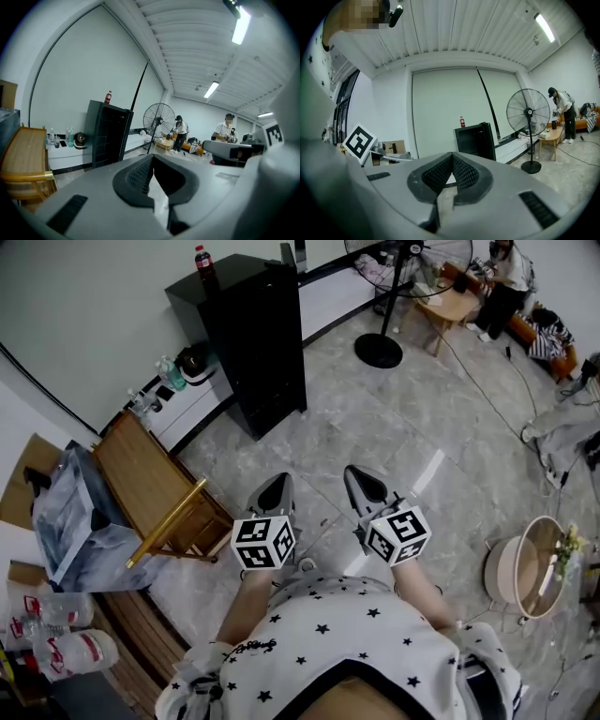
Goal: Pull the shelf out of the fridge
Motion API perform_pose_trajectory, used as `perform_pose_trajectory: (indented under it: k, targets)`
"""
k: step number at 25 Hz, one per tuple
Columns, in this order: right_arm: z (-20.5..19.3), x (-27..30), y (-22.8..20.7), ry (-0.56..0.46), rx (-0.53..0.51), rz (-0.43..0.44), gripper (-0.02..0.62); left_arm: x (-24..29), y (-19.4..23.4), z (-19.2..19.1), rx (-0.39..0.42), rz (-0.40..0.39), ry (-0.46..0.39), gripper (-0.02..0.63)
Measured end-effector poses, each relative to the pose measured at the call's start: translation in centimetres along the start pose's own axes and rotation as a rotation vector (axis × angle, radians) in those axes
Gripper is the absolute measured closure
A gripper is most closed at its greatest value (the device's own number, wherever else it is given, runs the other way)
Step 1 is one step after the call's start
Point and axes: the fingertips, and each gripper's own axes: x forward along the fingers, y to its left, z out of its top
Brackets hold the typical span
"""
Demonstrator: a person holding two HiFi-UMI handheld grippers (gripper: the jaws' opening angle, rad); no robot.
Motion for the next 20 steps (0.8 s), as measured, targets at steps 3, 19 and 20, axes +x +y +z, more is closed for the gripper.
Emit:
perform_pose_trajectory:
  k: [3,19,20]
  targets:
    - [-0.1,2.1,0.9,-0.008,0.026,0.009,0.601,0.1,1.9,0.4,0.008,-0.001,0.006,0.594]
    - [-1.4,8.7,2.9,0.051,0.046,0.043,0.601,0.6,9.7,1.7,-0.022,0.046,0.007,0.594]
    - [-1.4,9.1,2.9,0.054,0.046,0.048,0.601,0.8,10.0,1.8,-0.024,0.05,0.006,0.594]
